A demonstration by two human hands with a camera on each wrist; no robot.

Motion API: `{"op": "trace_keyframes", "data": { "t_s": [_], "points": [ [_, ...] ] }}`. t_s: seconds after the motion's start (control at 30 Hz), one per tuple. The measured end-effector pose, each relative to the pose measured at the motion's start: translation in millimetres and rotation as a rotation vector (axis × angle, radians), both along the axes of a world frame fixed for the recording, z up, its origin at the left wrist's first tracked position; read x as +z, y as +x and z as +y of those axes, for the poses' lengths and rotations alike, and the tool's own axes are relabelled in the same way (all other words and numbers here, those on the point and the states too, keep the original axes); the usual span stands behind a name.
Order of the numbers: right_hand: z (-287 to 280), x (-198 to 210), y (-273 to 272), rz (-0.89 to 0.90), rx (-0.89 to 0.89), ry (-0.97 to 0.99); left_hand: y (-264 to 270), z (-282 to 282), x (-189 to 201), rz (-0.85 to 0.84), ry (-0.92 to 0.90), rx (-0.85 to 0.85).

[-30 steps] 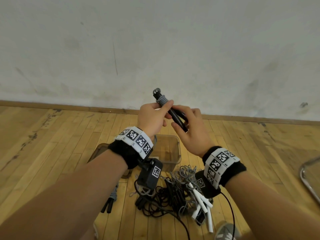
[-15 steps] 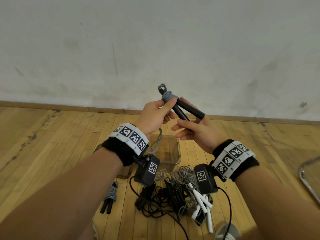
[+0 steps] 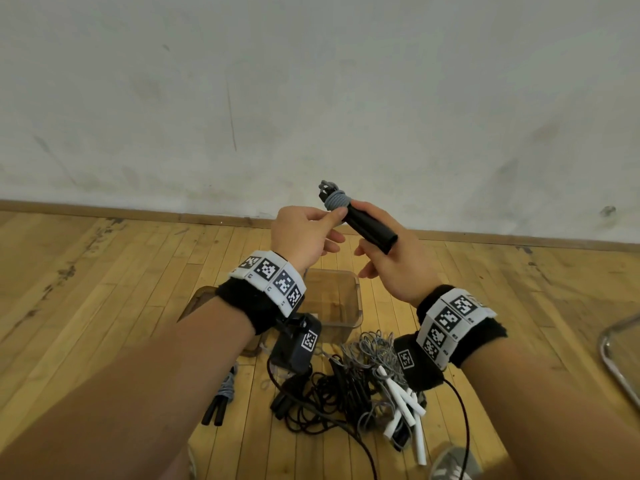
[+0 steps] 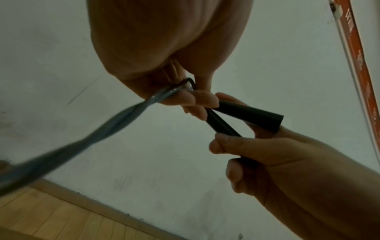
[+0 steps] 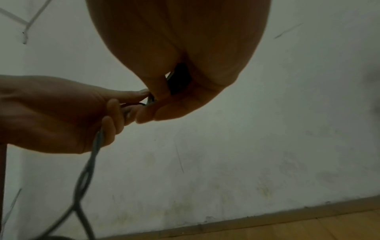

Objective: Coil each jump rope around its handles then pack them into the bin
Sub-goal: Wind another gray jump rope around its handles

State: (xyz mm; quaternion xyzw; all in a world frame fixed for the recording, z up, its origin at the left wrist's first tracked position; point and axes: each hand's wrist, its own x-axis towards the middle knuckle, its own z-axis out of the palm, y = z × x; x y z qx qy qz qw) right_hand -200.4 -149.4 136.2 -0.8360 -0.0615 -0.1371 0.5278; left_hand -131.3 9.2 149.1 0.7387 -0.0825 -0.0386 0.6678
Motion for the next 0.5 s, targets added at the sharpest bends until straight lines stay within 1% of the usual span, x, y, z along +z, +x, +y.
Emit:
{"op": "trace_keyframes", "data": {
  "t_s": [0.1, 0.17, 0.23, 0.33, 0.4, 0.5],
  "points": [
    [-2.1, -1.7, 0.7, -0.04, -0.05, -0.148, -1.0, -1.0, 2.2, 0.016, 0.008, 0.006],
    [-4.1, -4.5, 2.3, -0.066, -0.05, -0.225, -1.0, -1.7, 3.9, 0.102, -0.05, 0.023],
    [-4.8, -6.6, 3.5, -0.079, -0.011, -0.21, 0.1, -1.0, 4.5, 0.185, -0.096, 0.048],
    [-1.4, -4.6, 3.7, -0.062, -0.034, -0.154, 1.6, 0.9, -1.6, 0.196, -0.041, 0.072],
    [1.3, -4.1, 2.9, -0.06, -0.005, -0.127, 1.8, 1.2, -5.4, 0.209, -0.042, 0.069],
    [1.3, -4.5, 2.9, -0.071, 0.046, -0.171, 1.2, -0.4, -7.4, 0.261, -0.083, 0.037]
  ]
}}
